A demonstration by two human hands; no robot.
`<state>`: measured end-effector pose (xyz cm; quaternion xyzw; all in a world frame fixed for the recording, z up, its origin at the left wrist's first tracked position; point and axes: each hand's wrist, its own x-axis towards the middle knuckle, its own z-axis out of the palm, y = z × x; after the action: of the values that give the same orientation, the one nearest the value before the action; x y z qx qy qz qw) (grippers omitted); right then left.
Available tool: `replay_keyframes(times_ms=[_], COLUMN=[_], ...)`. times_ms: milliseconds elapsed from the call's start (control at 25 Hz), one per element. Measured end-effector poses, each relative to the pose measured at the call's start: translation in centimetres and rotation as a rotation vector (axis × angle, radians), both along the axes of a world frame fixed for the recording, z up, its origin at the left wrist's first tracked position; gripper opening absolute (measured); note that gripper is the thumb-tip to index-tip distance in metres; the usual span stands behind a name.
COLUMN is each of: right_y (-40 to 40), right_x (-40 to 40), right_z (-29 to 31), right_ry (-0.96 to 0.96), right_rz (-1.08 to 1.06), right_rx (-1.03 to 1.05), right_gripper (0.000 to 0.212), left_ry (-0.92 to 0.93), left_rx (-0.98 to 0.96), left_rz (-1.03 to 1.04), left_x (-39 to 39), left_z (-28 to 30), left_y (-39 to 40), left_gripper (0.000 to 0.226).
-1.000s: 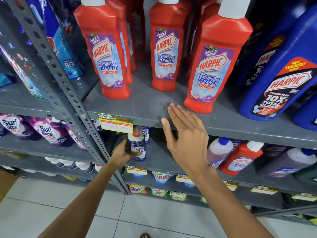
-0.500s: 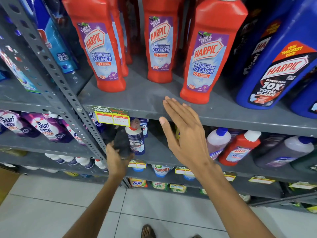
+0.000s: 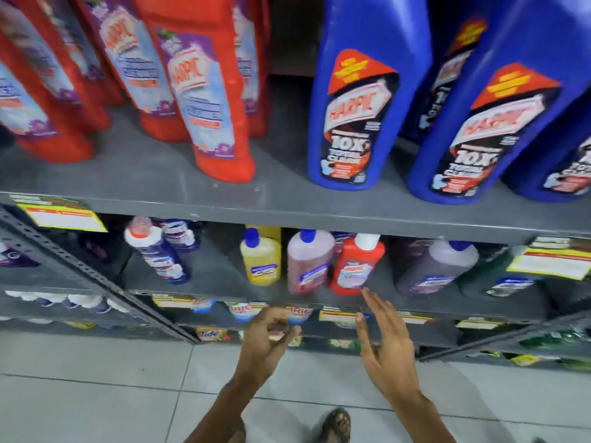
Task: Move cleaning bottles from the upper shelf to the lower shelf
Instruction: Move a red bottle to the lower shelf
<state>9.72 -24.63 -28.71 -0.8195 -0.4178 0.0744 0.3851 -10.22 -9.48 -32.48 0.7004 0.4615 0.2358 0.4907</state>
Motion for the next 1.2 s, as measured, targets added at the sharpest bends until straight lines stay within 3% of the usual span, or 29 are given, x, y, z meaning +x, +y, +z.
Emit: replay_keyframes(times_ms=[80,200,400,520,880,1200], right_y=[-1.1,-0.4,2.2,3.2,3.1,2.0], right_x=[3.7,7.2,9.7,10.3,10.4,10.6], right_z=[-2.1,-4.7,-8.4,-11.0,-13.5,-10.3], right_ry=[0.065,0.114,0.123,0.039,-0.077,-0.003], right_rz=[-0.014,0.043,0.125,0.154,0.152,0.233], right_rx=[-0.132,-0.260,-0.353,-0.387,-0.442,-0.332], right_gripper=[0.058,0.068,0.068,0.066,0.067,0.058], left_ry=[-0.035,-0.069,-0.023,0.052,0.079,-0.021], left_rx=[0.030,0.047,0.003,-0.033,-0.062,-0.069], left_rz=[-0.061,-0.067,-0.097,-0.073,-0.054,-0.099], left_x=[4.7,10.2,16.3,18.2,18.7,14.1], left_z=[1.1,3.2,4.5,4.0,2.0,3.4], left_y=[-1.2,-1.9,-1.1,-0.5,-0.1,-1.6], left_gripper=[0.033,0.056,0.056,0.070,0.078,0.060])
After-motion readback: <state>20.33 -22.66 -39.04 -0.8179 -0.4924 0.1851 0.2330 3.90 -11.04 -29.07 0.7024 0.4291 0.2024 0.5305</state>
